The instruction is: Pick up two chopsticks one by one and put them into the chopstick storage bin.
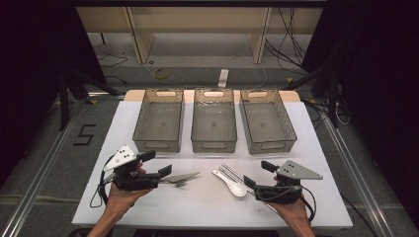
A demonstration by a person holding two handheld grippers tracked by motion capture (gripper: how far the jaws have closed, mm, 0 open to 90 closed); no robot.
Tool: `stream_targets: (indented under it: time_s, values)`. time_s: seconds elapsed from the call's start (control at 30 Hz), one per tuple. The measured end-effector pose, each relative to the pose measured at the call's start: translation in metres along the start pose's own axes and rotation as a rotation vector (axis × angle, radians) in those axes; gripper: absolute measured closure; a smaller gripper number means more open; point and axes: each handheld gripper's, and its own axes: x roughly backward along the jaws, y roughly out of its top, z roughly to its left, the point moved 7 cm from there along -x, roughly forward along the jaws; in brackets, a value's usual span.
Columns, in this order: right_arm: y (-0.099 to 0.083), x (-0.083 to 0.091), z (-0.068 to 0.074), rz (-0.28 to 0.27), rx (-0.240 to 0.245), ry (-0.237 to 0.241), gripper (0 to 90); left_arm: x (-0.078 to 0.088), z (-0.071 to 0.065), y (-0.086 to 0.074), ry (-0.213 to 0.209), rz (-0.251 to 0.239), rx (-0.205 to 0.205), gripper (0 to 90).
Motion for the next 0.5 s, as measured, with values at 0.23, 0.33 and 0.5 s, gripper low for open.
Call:
stream_targets:
  time_s: [0.23, 0.33, 0.5]
  values:
    - [0.0016, 0.0, -0.0023, 0.039, 0.009, 0.006, 19.5, -0.0003, -0.0002, 0.0001, 0.0, -0.001, 0.002, 16.2]
    - [0.0009, -0.0012, -0.0023, 0.075, 0.023, 0.008, 19.6, -0.0001, 0.0, 0.0001, 0.001, 0.0, 0.001, 16.2]
    - [0.0006, -0.0054, -0.0022, 0.165, 0.06, 0.014, 22.4, -0.0005, 0.0005, 0.0, 0.003, 0.0, 0.003, 16.2]
